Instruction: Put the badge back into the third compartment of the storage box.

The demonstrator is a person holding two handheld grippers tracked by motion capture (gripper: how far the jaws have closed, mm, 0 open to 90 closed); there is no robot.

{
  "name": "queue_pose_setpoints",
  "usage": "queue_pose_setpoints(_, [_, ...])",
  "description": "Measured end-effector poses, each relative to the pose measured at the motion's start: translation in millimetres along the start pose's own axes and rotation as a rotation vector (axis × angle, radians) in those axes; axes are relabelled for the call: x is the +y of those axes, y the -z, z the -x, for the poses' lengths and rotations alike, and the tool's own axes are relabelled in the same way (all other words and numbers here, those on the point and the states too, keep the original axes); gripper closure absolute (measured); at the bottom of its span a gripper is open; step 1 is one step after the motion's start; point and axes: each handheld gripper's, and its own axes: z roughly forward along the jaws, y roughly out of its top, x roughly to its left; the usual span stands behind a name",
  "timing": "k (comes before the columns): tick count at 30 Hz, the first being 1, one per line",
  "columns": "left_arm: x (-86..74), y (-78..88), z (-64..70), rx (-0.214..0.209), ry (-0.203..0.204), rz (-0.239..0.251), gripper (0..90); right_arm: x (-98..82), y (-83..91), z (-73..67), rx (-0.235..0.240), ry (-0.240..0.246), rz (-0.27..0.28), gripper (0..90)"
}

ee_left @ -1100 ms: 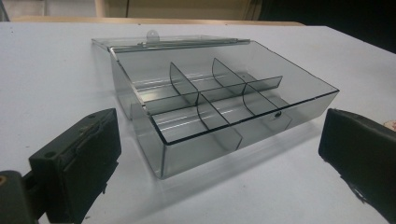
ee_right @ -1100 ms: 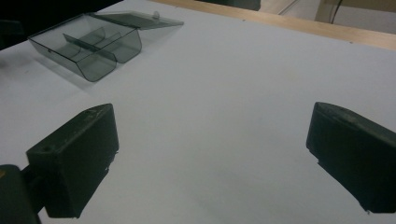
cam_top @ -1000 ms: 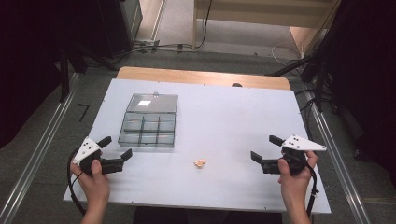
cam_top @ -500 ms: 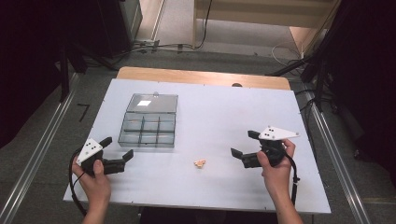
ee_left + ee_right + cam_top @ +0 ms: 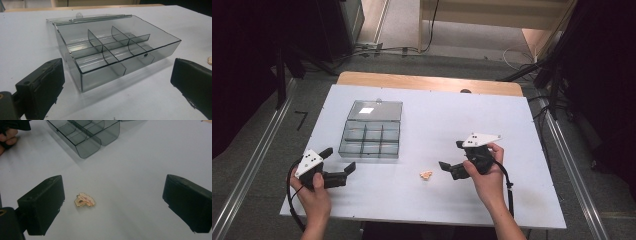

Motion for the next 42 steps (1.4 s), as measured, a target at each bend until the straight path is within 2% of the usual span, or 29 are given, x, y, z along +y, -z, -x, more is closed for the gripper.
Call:
queue_pose_setpoints(1, [0.0,0.1,-0.1,0.0,-0.001,-0.001,0.0,2.1,-7.2,-3.5,0.017,0.004,-0.025,2.9])
queue_pose_setpoints(2, [0.0,0.3,-0.1,0.0,0.0,-0.001,0.0,2.1,-7.2,-3.5,0.017,0.004,-0.025,2.9])
queue_pose_setpoints(3, [0.1,0.4,-0.1,0.0,-0.001,0.0,0.0,3.8,-13.3,-6.2,0.023,0.009,-0.058,3.2])
queue_pose_setpoints(8, [0.1,0.5,-0.2,-0.002,-0.001,0.001,0.0,8.5,-30.8,-11.0,0.051,0.024,-0.14,3.6])
queue_pose_setpoints(13, [-0.1,0.8,0.0,-0.002,-0.001,0.008,0.0,11.4,-42.6,-14.1,0.069,0.026,-0.177,4.0])
queue_pose_setpoints(17, [0.0,0.8,-0.2,-0.001,0.0,0.01,0.0,14.2,-54.1,-18.8,0.105,0.032,-0.209,4.3])
queue_pose_setpoints(21, [0.0,1.1,0.1,-0.001,-0.003,0.01,0.0,15.2,-58.7,-21.2,0.101,0.044,-0.223,4.9])
queue_pose_setpoints(25, [-0.1,1.2,-0.1,0.0,-0.002,0.01,0.0,15.6,-59.9,-21.0,0.078,0.038,-0.233,10.5])
queue_pose_setpoints(28, [-0.1,0.8,-0.1,0.002,0.002,0.01,0.0,15.2,-60.6,-19.4,0.079,0.031,-0.246,14.6])
queue_pose_setpoints(29, [0.0,0.7,-0.2,0.003,0.003,0.009,0.0,14.8,-61.1,-19.4,0.084,0.022,-0.266,19.1])
queue_pose_setpoints(31, [0.0,0.5,-0.2,0.001,0.004,0.008,0.0,14.6,-61.5,-19.4,0.087,0.023,-0.272,20.9])
queue_pose_setpoints(36, [-0.1,0.3,-0.3,0.004,0.004,0.005,0.0,12.8,-66.8,-21.8,0.038,0.034,-0.325,37.2])
queue_pose_setpoints(38, [-0.1,0.3,-0.2,0.003,0.003,0.004,0.0,11.6,-68.8,-21.3,0.041,0.025,-0.343,45.2])
queue_pose_setpoints(41, [0.0,0.4,-0.2,0.003,0.0,0.002,0.0,9.6,-71.1,-22.3,0.051,0.02,-0.358,48.9])
queue_pose_setpoints(42, [0.0,0.1,-0.3,0.002,0.004,0.003,0.0,9.0,-72.1,-23.2,0.046,0.034,-0.369,48.9])
